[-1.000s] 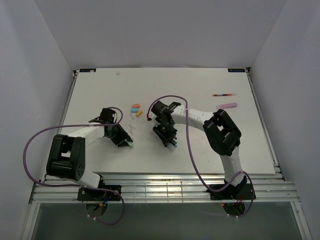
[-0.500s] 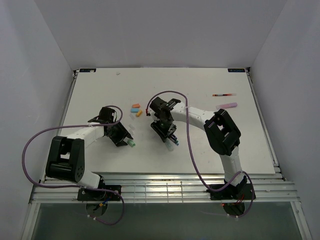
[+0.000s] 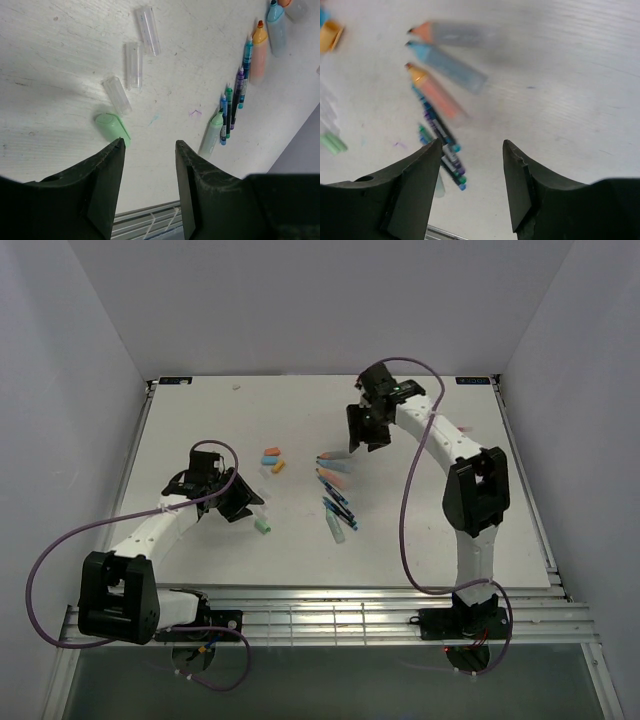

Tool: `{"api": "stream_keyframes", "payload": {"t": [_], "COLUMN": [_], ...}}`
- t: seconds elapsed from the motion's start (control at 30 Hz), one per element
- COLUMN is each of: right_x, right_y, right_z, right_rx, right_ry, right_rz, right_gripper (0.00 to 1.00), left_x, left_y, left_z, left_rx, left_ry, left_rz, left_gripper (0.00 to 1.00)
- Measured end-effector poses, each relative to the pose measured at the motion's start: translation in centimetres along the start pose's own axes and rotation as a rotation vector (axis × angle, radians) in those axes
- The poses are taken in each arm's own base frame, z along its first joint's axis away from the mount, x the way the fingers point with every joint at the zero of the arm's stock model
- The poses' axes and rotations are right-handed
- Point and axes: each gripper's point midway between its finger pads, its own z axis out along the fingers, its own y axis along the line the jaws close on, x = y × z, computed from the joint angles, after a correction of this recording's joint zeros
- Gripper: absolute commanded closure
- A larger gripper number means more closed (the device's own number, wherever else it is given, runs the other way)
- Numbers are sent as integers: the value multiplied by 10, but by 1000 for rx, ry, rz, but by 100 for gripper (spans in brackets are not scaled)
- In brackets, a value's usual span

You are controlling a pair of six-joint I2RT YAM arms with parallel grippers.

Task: Open the pen caps

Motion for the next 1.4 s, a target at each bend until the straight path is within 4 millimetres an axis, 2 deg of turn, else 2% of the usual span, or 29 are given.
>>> {"api": "stream_keyframes", "payload": {"t": [0.13,0.23,0.3,0.4,0.53,0.77,1.03,1.4], "right_x": [-22,-29,-32,-35,-43,-23,-17,7], "right_y": [-93,-162,-198,-239,-278,-311,-317,-319], "right_z": [-14,-28,-37,-45,-39,-19,-11,20], "right_rx": [120,208,239,277,316,394,441,474], "right_ry": [-62,-121,-161,-204,-240,-197,-187,-104], "right_rz": [305,529,651,777,859,965,1009,1065], "right_gripper": [41,40,39,36,28,25,23,23], "left_x": [-1,-1,-2,-2,-2,-4,0,-3], "left_y": [-5,-10,-15,-20,-26,-33,-32,-36], "left_z": [-1,-1,-1,-2,-4,-3,4,8], "left_rx": [23,52,74,101,129,158,157,159], "left_ry": [-4,1,2,6,11,12,44,51], "left_rz": [13,26,33,42,54,64,68,80], "left_gripper": [45,45,45,45,45,45,45,45]}}
